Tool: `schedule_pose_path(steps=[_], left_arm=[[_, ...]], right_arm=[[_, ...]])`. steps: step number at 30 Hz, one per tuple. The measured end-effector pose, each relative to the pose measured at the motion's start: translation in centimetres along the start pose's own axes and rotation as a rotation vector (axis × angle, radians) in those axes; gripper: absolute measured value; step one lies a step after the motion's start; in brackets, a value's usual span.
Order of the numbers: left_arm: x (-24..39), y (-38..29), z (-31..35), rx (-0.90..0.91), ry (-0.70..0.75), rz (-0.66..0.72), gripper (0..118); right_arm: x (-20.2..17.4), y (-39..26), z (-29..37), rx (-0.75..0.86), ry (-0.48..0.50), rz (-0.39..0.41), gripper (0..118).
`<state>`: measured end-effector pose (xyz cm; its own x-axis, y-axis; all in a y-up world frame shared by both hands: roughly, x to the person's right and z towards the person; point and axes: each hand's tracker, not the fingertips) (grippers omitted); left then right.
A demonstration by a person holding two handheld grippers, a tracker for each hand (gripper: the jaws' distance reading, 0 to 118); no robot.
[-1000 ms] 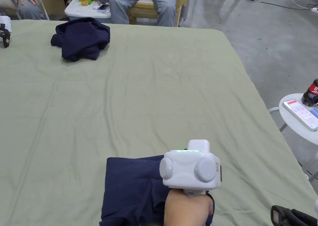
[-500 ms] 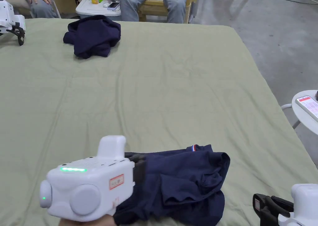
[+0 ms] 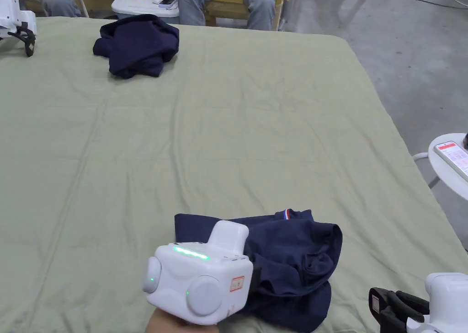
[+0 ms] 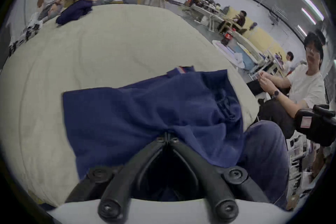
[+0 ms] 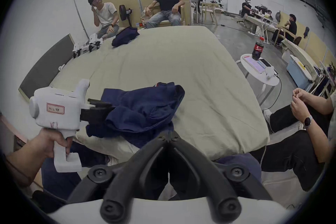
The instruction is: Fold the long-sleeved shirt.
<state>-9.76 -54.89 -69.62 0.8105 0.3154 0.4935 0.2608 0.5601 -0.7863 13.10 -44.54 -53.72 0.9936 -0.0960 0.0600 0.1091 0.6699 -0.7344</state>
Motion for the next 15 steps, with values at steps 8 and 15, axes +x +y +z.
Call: schedule_pose_path(steps=[8, 15], left_arm=[[5.8, 0.6, -2.4, -0.02, -0.031, -0.08, 0], [8.3, 1.7, -7.0, -0.058, -0.052, -0.103, 0]], right_arm=[[1.6, -0.5, 0.6, -0.003, -0.039, -0.035, 1], [2.3, -1.2, 0.6, -0.015, -0.053, -0.058, 1]])
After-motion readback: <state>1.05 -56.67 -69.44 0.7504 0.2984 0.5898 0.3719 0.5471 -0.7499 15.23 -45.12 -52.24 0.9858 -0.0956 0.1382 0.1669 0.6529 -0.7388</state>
